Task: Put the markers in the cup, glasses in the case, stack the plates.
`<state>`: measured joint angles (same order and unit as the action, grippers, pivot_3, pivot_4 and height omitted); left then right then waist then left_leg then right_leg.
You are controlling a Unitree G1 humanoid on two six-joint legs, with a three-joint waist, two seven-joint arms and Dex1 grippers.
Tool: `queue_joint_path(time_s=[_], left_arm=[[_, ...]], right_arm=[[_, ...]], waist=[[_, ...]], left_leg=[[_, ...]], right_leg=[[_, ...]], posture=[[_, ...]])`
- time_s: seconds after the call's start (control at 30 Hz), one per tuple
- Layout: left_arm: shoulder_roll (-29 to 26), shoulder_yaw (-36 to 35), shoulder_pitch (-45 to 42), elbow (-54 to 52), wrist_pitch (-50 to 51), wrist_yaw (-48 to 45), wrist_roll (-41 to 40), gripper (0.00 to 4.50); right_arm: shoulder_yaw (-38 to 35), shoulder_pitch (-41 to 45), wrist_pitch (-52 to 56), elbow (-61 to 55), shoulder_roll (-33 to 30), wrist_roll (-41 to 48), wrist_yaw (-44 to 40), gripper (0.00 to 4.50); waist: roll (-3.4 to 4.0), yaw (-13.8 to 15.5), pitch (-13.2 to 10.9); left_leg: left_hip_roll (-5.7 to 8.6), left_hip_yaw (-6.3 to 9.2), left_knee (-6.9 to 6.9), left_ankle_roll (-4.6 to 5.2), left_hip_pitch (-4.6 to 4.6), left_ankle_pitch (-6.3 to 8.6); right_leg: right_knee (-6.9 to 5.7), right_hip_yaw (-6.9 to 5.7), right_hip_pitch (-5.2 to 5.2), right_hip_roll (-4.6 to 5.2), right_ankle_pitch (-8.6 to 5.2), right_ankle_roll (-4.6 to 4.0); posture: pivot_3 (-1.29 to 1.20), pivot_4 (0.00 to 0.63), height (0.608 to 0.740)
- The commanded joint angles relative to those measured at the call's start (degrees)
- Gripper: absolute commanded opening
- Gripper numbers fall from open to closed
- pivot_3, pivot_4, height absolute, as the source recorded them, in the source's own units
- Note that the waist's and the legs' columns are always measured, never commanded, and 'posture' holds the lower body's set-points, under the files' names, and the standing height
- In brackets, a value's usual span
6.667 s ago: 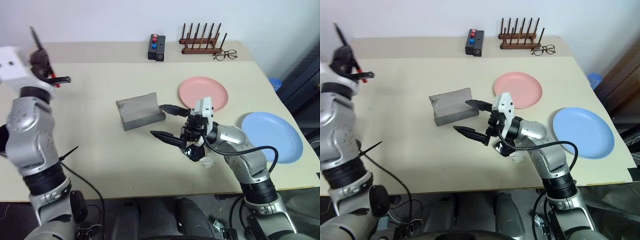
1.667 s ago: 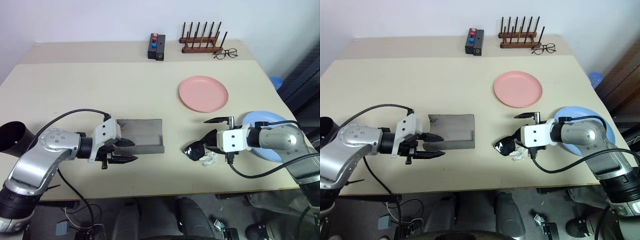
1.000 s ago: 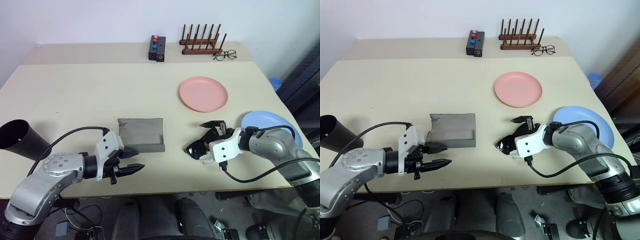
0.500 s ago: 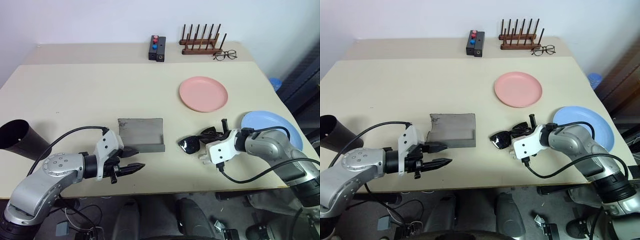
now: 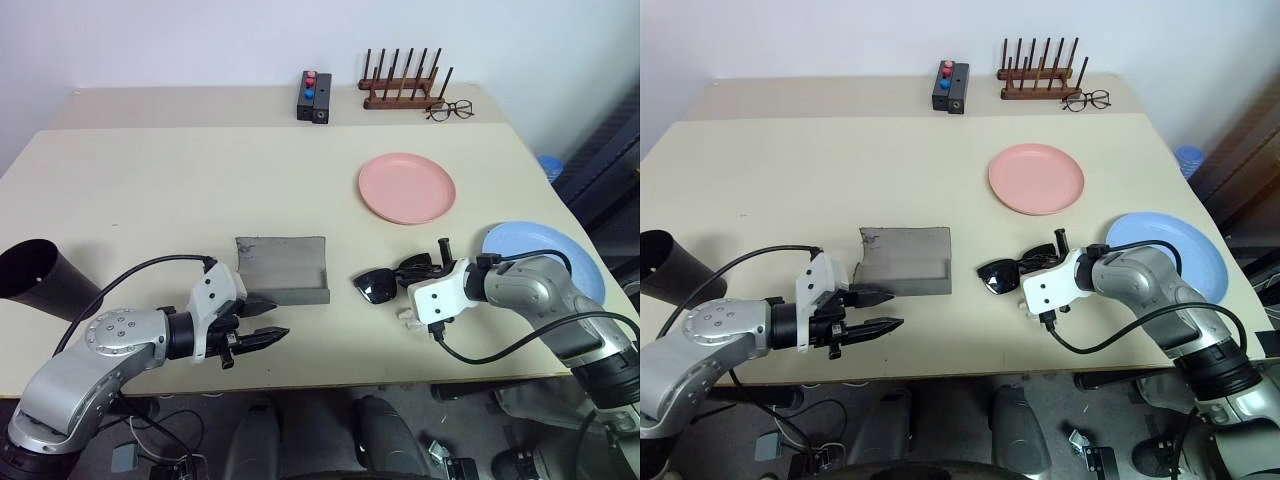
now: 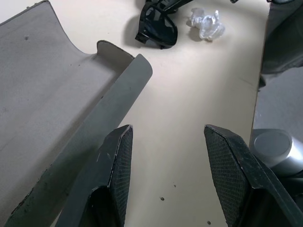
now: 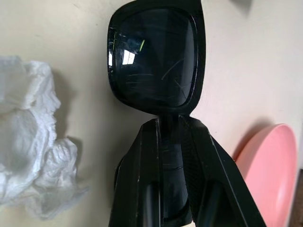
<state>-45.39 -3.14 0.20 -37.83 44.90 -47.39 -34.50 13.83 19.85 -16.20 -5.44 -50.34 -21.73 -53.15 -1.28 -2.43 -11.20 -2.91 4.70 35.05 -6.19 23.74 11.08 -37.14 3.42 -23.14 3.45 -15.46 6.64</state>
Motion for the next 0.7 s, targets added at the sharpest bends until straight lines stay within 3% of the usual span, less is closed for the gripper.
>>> queue_joint_path(time_s=[0.03,0.6,0.7], left_arm=[[0.0,-0.8,0.0,-1.5,-1.2,0.2,-0.8,2.43],[0.0,-0.7,0.0,-1.9,-1.0,0.8,-1.4,2.43],[-0.2,-0.7,0.0,-2.0,-1.0,1.0,-1.6,2.43]], right_arm=[[0.0,1.4,-0.6,-0.7,0.2,-0.1,0.2,0.61],[0.1,2.1,1.1,-0.8,0.4,0.2,-0.2,0.61],[-0.1,2.1,0.8,-0.8,0.3,-0.2,0.4,1.44]], waist=[[0.00,0.0,0.0],[0.00,0.0,0.0],[0.00,0.0,0.0]], left_leg=[[0.00,0.00,0.00,0.00,0.00,0.00],[0.00,0.00,-0.01,0.00,0.00,0.00],[0.00,0.00,0.00,0.00,0.00,0.00]], right_leg=[[0.00,0.00,0.00,0.00,0.00,0.00],[0.01,0.00,0.00,0.00,0.00,0.00],[0.01,0.00,0.00,0.00,0.00,0.00]], posture=[[0.00,0.150,0.740],[0.00,0.150,0.740],[0.00,0.150,0.740]])
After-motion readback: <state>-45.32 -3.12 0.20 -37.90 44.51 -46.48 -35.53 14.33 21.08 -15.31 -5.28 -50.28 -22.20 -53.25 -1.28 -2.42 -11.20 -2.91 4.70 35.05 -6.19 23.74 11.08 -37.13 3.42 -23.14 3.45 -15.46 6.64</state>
